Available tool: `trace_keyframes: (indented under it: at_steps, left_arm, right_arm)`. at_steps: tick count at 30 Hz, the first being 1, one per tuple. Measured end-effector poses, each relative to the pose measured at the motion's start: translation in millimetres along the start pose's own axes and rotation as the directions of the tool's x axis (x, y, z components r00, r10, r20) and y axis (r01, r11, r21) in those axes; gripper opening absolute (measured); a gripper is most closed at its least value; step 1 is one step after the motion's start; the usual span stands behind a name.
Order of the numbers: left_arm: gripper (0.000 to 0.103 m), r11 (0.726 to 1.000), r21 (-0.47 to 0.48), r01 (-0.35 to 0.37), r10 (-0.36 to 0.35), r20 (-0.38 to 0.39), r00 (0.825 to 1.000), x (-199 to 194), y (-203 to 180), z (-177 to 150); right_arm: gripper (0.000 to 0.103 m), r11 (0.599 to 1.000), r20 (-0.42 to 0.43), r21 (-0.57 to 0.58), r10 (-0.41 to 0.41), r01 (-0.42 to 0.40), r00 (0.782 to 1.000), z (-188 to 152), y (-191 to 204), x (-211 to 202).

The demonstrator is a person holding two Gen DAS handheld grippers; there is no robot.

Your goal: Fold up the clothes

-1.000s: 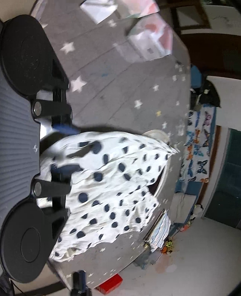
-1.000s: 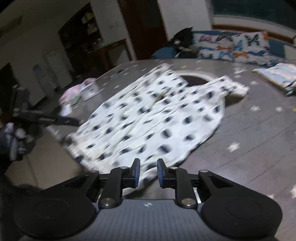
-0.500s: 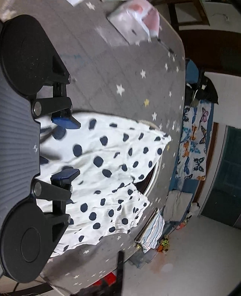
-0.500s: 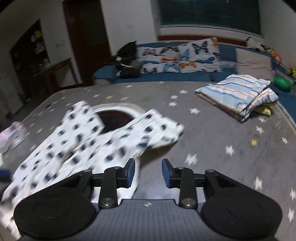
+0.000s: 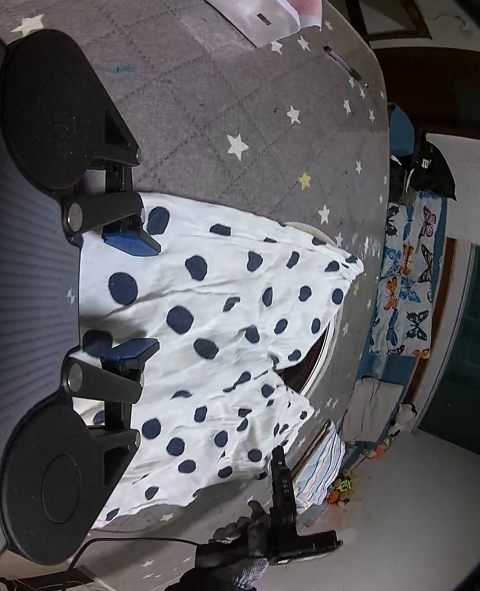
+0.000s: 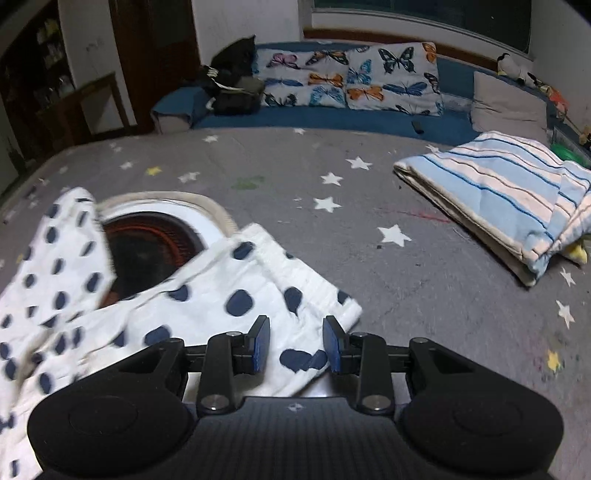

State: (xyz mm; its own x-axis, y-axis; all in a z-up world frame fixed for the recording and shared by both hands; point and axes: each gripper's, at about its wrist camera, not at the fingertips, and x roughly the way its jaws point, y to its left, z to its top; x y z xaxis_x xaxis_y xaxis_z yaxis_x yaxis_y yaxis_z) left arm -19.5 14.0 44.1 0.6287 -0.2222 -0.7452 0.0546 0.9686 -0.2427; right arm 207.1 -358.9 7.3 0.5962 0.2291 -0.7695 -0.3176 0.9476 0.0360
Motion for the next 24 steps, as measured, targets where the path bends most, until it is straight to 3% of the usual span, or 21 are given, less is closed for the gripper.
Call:
trace_keyframes:
  at_steps: [6,10,14,19,24]
  left_arm:
    - [0.055,1.000,-0.012,-0.006,0.006,-0.014,1.000,8.5,9.1,2.3]
    - [0.056,1.000,-0.020,-0.001,0.001,-0.011,1.000,9.5,13.0,5.0]
    - [0.057,1.000,-0.026,0.008,-0.008,-0.005,1.000,9.6,15.8,6.0]
    - [0.059,0.999,-0.047,0.013,-0.012,0.007,1.000,7.8,20.9,6.0]
    - [0.060,0.997,-0.081,0.010,-0.008,0.020,1.000,3.0,28.5,6.4]
  right_arm:
    - [0.031,0.991,0.004,-0.001,-0.136,0.136,0.991,20.7,-8.0,18.6]
    - [0.032,0.985,0.058,-0.098,-0.140,0.145,0.989,34.5,12.1,6.9]
    - [0.036,0.989,0.047,-0.144,0.032,-0.025,0.998,43.6,46.5,-3.3]
    - [0.047,0.942,-0.031,-0.206,0.265,-0.265,0.964,49.3,107.3,12.0]
    - [0.052,0.900,-0.078,-0.285,0.321,-0.330,0.944,57.9,156.4,45.3]
